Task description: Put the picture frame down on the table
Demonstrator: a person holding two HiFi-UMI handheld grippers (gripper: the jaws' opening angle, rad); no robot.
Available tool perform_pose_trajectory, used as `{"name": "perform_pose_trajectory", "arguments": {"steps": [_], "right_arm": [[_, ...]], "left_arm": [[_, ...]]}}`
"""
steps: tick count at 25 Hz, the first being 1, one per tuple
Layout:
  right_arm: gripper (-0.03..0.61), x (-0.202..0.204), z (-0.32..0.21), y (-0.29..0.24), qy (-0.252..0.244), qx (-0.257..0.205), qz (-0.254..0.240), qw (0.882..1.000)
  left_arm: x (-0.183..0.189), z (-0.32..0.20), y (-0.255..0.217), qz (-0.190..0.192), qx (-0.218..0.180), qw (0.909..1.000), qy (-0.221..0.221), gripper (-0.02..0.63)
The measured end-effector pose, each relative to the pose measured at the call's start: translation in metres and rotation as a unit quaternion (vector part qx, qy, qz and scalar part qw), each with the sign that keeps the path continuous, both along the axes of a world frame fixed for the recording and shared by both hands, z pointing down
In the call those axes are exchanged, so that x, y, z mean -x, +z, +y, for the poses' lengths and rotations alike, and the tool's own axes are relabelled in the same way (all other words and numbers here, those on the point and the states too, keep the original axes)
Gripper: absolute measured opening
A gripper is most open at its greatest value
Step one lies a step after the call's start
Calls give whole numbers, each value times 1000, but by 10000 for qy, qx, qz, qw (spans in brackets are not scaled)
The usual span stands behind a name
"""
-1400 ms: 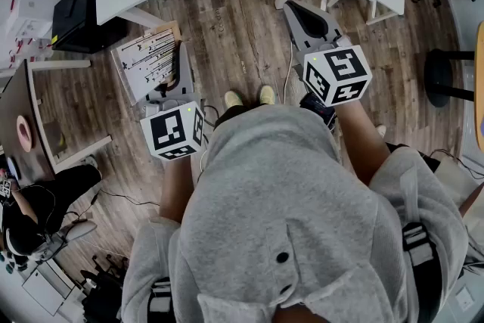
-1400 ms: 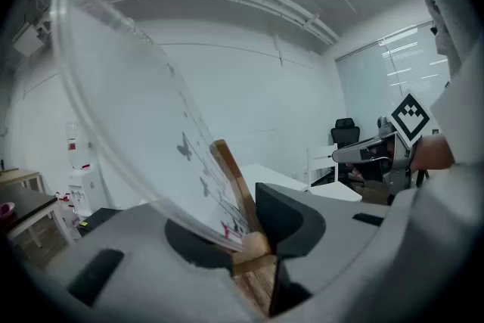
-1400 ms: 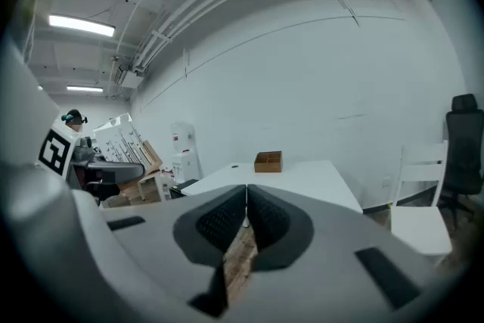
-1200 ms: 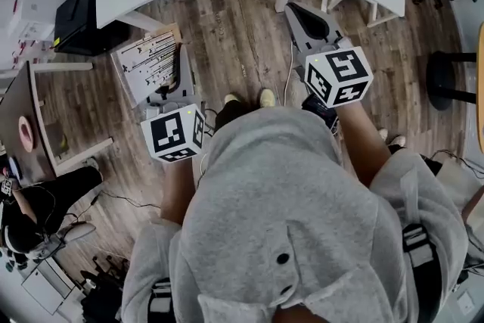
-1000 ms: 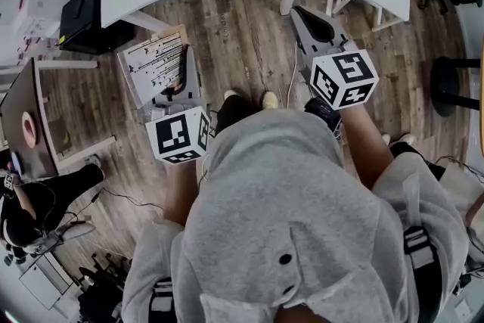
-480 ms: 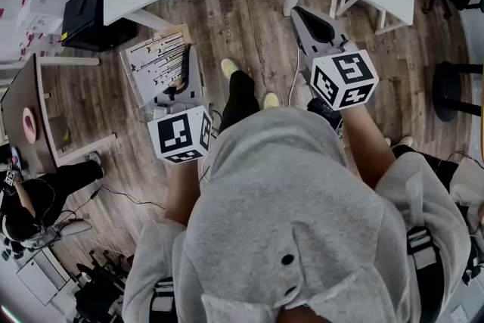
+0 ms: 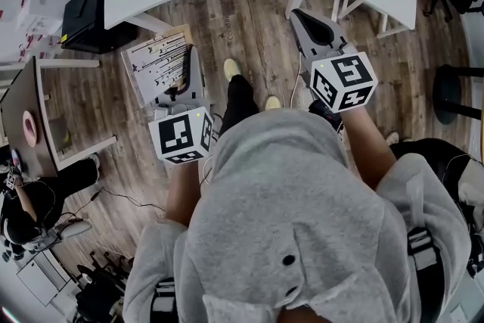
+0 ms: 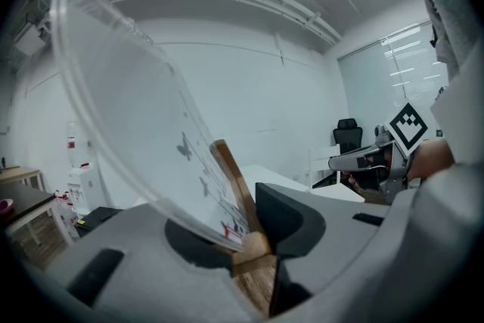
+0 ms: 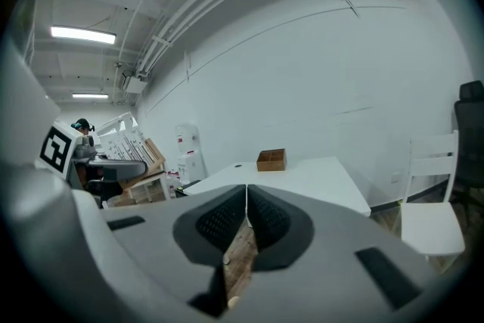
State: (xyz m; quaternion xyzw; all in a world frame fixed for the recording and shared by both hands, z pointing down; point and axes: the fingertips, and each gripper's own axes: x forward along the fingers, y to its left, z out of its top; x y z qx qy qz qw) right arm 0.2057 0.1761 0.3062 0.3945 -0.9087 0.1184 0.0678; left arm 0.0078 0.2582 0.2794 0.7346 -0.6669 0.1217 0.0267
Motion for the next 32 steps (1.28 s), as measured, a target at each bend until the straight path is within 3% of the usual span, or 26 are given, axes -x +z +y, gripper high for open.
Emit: {"name": "perform_pose_trajectory", "arguments": {"steps": [32], "right_arm": [[26, 106, -132, 4, 40, 198, 195, 9996]], "left_arm": [[103, -150, 8, 222, 199, 9994, 168, 112]]}}
